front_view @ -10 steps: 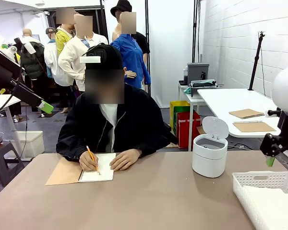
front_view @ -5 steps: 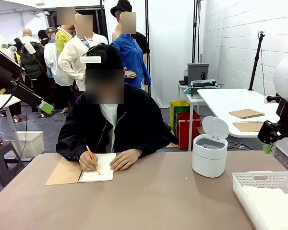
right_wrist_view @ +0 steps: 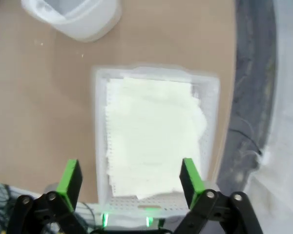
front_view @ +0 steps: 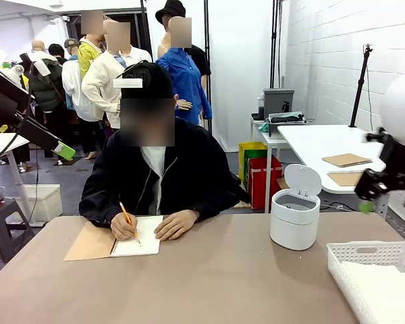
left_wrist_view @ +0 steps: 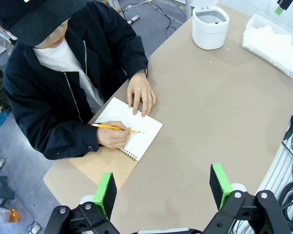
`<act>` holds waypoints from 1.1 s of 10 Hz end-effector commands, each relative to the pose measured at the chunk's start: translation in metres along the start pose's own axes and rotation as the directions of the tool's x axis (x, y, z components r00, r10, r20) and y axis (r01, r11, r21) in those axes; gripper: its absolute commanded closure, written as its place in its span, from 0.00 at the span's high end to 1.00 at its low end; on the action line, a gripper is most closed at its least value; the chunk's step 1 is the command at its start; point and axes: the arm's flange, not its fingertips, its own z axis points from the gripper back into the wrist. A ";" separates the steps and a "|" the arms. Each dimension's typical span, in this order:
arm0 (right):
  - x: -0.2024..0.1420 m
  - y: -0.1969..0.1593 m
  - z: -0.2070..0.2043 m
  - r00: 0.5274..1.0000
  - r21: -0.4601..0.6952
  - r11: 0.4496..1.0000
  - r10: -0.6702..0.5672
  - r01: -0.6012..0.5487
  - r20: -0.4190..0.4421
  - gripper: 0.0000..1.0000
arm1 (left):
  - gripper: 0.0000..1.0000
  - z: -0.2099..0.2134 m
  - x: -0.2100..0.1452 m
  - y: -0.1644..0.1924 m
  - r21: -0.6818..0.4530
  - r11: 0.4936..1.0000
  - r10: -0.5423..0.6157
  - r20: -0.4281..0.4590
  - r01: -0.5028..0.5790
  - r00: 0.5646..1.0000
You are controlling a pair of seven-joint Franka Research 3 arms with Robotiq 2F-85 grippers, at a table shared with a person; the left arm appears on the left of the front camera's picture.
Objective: Sort the paper based on its condition.
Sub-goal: If a person hands you a paper, place it in the Organizing basket , and if it's crumpled, put it in the Trash can.
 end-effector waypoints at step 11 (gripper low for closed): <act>0.122 0.173 0.047 0.613 0.290 0.566 0.540 -0.771 0.577 1.00 | 1.00 0.000 0.001 -0.001 -0.003 1.000 0.011 -0.002 -0.011 1.000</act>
